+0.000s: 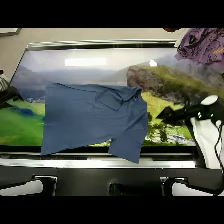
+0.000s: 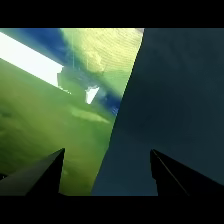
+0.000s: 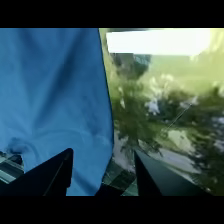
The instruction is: Fold the clothes and pants, and hang the long-sleeved shirts on hangers.
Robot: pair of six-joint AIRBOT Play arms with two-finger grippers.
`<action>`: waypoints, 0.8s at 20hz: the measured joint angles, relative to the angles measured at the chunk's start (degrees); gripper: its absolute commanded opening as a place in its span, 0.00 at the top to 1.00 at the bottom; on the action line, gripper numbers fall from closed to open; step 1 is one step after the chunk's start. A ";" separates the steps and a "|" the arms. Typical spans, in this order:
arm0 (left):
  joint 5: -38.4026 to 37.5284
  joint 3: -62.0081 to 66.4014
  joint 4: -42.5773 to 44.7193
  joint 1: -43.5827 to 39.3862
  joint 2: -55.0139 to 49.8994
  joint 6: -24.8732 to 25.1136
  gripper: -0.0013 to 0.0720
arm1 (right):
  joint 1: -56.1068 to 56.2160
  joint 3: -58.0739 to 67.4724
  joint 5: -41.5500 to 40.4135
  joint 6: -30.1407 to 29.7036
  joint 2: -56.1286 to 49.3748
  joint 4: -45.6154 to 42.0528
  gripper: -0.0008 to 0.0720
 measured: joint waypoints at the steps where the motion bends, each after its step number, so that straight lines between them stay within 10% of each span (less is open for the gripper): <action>1: -0.02 -0.98 -0.11 0.20 0.39 0.02 0.14 | -0.13 -3.06 -1.27 -1.68 0.26 1.29 0.35; 9: 0.24 -3.37 -0.31 0.74 1.40 0.17 0.14 | 0.87 -14.51 -6.40 -12.17 -2.95 13.42 0.35; 12: 0.17 -3.48 -0.31 0.76 1.44 0.11 0.17 | 4.20 -15.23 -7.87 -13.97 -5.25 15.10 0.92; 16: -2.01 -3.89 -0.59 1.53 1.57 -1.90 0.17 | 6.38 -15.52 -9.97 -14.71 -5.51 16.20 0.96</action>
